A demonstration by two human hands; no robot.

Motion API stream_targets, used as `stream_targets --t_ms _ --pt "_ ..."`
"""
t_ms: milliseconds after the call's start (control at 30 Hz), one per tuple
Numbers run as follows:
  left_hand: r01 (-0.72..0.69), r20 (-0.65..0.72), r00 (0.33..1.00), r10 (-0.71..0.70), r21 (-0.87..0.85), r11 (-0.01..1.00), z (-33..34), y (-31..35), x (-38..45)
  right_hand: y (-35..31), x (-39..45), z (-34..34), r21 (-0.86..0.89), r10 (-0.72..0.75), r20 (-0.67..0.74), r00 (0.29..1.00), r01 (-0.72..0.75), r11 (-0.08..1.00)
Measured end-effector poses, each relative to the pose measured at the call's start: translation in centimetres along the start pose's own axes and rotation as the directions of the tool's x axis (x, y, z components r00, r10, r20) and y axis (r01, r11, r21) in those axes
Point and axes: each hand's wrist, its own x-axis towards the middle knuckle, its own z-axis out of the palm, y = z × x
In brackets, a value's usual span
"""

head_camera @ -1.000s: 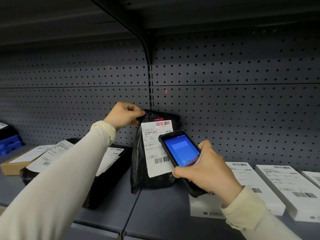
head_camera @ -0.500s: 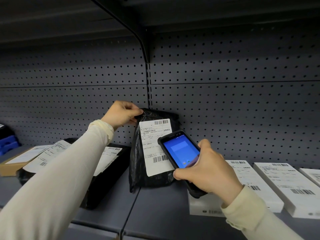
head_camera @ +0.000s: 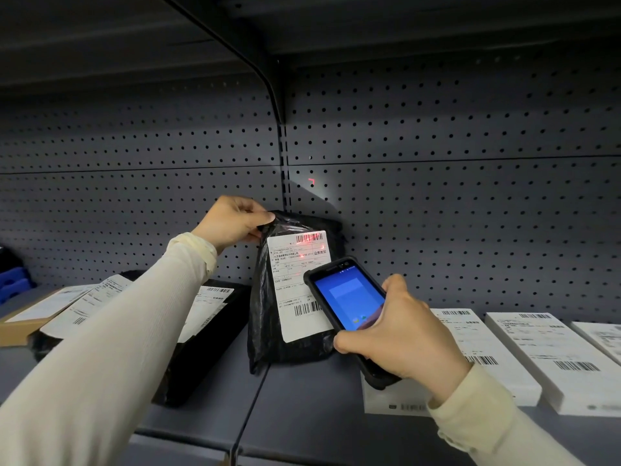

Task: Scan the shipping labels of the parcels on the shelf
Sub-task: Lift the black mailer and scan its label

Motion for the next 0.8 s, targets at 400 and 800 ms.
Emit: stream_targets --t_ms 400,800 --pt "-0.022 0.000 1.000 0.022 0.020 1.000 0.08 -0.08 -0.01 0.10 -0.21 -0.17 0.088 0.022 -0.017 1.000 -0.020 0.996" --pt "-0.047 -0.009 0.999 0.047 -0.002 0.999 0.23 -0.21 0.16 0.20 -0.24 0.16 0.128 0.045 -0.013 0.999 -0.043 0.991"
